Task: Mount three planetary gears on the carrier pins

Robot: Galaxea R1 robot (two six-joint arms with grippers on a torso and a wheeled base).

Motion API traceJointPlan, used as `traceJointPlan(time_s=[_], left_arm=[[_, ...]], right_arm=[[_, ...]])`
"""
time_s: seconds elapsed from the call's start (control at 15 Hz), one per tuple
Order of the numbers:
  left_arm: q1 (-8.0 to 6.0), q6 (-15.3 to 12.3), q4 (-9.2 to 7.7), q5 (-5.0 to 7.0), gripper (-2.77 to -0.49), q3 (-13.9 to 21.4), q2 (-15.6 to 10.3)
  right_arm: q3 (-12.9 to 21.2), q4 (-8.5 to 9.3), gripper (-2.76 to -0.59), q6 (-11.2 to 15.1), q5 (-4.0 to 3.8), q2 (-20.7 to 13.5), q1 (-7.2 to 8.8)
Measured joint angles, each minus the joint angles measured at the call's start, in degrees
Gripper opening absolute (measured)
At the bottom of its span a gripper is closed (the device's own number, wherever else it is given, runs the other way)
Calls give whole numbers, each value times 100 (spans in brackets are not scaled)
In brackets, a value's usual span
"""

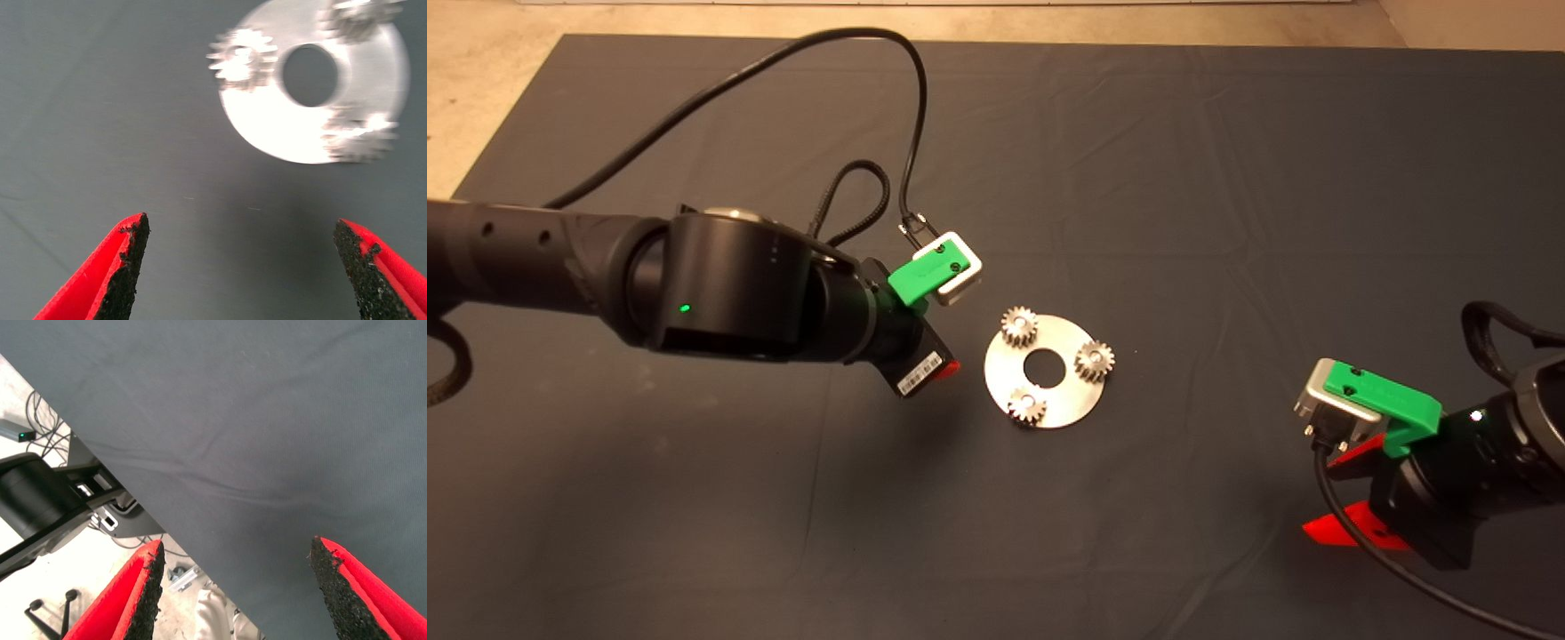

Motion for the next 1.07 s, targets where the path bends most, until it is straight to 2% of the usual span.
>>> traceJointPlan(time_s=[0.13, 0.2, 0.33, 0.4, 0.47, 0.53, 0.67, 0.73, 0.8, 0.87, 0.93, 1.0, 1.07], left_arm=[[-75, -461, -4, 255, -135, 494, 33], [-158, -617, -6, 440, -135, 752, 5], [-298, -1021, -23, 786, -135, 1169, -77], [-350, -1216, -43, 817, -135, 1319, -88], [-396, -1368, -59, 792, -135, 1468, -84], [-411, -1611, -131, 786, -135, 1580, -100], [-478, -1842, -380, 797, -135, 1675, -185], [-578, -1955, -568, 817, -135, 1686, -222], [-723, -2104, -700, 817, -135, 1713, -249], [-859, -2199, -756, 814, -135, 1736, -251], [-911, -2209, -798, 814, -135, 1744, -262], [-920, -2219, -833, 809, -135, 1744, -260], [-920, -2223, -852, 814, -135, 1747, -262]], right_arm=[[-143, 0, -175, 42, 73, 300, 218], [-240, -4, -175, 53, 173, 442, 315], [-289, -6, -175, 58, 313, 493, 403], [-289, -19, -175, 140, 372, 493, 433], [-286, -61, -175, 264, 456, 515, 434], [-282, -152, -175, 481, 515, 577, 441], [-236, -681, -175, 1115, 591, 773, 450], [-204, -968, -175, 1453, 614, 927, 463], [-151, -1240, -175, 1758, 674, 1067, 466], [-94, -1437, -175, 1970, 688, 1161, 467], [-41, -1571, -175, 2093, 724, 1238, 476], [-6, -1615, -175, 2110, 780, 1260, 478], [6, -1635, -175, 2111, 790, 1264, 479]])
